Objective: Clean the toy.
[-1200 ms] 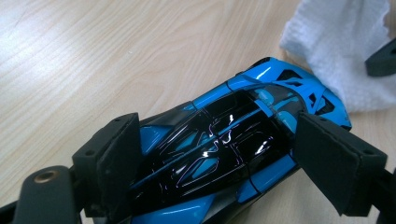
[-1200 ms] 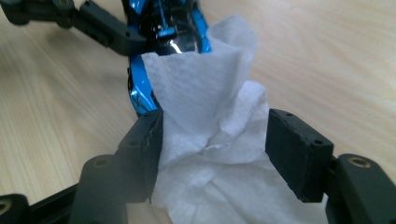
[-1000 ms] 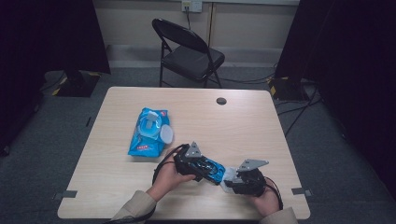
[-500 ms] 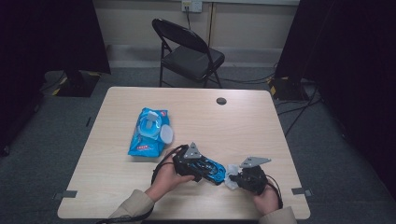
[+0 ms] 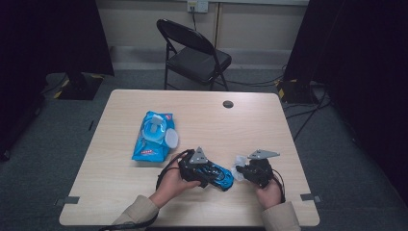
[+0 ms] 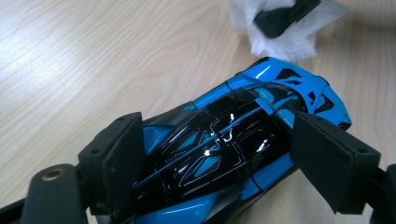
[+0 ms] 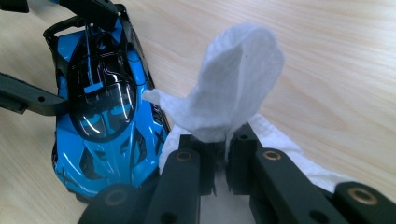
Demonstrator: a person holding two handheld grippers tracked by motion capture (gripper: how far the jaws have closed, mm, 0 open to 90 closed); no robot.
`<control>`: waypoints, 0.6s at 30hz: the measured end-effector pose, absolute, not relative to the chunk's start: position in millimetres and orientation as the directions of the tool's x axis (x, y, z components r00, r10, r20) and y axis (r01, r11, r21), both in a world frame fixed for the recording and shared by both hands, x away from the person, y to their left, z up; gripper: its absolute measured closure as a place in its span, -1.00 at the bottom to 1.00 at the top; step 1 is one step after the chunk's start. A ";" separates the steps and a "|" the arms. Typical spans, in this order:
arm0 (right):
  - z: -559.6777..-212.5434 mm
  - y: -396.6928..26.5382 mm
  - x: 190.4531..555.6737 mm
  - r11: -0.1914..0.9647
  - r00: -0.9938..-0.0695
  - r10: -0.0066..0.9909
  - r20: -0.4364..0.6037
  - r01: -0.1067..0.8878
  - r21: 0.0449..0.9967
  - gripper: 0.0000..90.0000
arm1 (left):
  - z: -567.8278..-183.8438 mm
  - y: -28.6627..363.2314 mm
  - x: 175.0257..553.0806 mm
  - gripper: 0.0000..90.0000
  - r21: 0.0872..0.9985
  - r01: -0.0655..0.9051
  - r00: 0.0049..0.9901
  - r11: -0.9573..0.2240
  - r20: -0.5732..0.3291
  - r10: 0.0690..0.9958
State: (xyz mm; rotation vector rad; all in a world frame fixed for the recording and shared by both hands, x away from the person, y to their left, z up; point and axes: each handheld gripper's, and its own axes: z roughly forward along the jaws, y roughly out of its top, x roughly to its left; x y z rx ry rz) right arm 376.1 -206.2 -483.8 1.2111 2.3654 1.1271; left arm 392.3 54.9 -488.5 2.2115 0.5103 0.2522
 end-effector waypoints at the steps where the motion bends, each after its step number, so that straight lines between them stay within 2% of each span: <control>1: -485.6 -204.7 377.8 0.358 -0.624 0.772 0.121 0.584 0.729 0.87 | -488.6 55.2 392.4 -0.60 0.774 0.273 0.898 -0.571 0.007 0.440; 18: -497.1 -201.3 372.7 0.392 -0.662 0.733 0.154 0.598 0.699 0.88 | -488.1 55.0 392.5 -0.61 0.770 0.274 0.897 -0.576 0.011 0.441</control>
